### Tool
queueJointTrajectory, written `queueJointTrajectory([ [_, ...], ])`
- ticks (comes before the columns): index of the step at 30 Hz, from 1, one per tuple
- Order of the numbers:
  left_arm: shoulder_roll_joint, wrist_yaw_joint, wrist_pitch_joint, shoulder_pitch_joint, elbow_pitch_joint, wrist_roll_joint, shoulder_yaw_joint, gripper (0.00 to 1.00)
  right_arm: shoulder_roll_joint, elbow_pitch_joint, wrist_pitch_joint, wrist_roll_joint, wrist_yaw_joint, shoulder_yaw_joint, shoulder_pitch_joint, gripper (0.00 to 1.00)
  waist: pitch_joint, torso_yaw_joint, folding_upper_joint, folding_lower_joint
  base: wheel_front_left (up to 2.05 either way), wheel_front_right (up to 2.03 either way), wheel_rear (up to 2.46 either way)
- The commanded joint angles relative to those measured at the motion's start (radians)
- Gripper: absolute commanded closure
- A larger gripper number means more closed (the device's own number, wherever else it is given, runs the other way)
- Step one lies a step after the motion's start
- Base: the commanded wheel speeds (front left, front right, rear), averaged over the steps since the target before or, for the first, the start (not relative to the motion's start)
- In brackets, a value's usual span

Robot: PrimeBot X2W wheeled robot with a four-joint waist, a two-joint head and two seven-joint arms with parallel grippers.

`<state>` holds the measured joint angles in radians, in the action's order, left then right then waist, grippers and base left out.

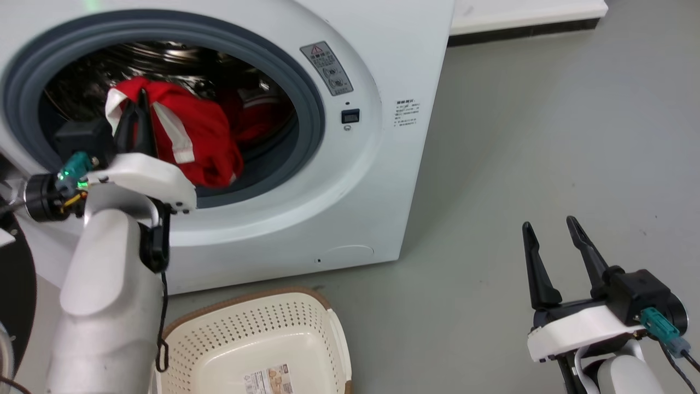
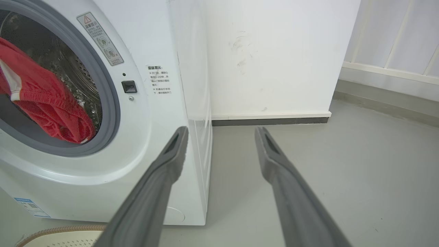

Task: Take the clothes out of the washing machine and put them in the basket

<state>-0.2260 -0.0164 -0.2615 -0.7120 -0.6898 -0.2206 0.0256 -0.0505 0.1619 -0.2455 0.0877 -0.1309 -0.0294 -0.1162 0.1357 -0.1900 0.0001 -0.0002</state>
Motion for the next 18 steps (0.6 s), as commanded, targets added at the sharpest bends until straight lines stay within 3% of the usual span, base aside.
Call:
queueJointTrajectory([
  [1, 0.009, 0.004, -0.005, 0.033, 0.032, 0.006, -0.007, 1.0, 0.001, -0.007, 0.004, -0.003, 0.0, 0.003, 0.015, 0.0, -0.028, 0.016, -0.0001, 0.0002, 0.0, 0.0, 0.0],
  [8, 0.067, 0.004, -0.004, 0.219, 0.309, 0.025, -0.038, 1.0, 0.001, -0.041, 0.035, -0.009, 0.0, 0.022, 0.067, 0.0, -0.092, 0.051, -0.0001, 0.0002, 0.0, 0.0, 0.0],
  [18, 0.132, 0.033, -0.004, 0.488, 0.667, 0.041, 0.001, 1.0, 0.001, -0.085, 0.075, -0.019, 0.0, 0.032, 0.127, 0.0, -0.144, 0.099, -0.0001, 0.0002, 0.0, 0.0, 0.0],
])
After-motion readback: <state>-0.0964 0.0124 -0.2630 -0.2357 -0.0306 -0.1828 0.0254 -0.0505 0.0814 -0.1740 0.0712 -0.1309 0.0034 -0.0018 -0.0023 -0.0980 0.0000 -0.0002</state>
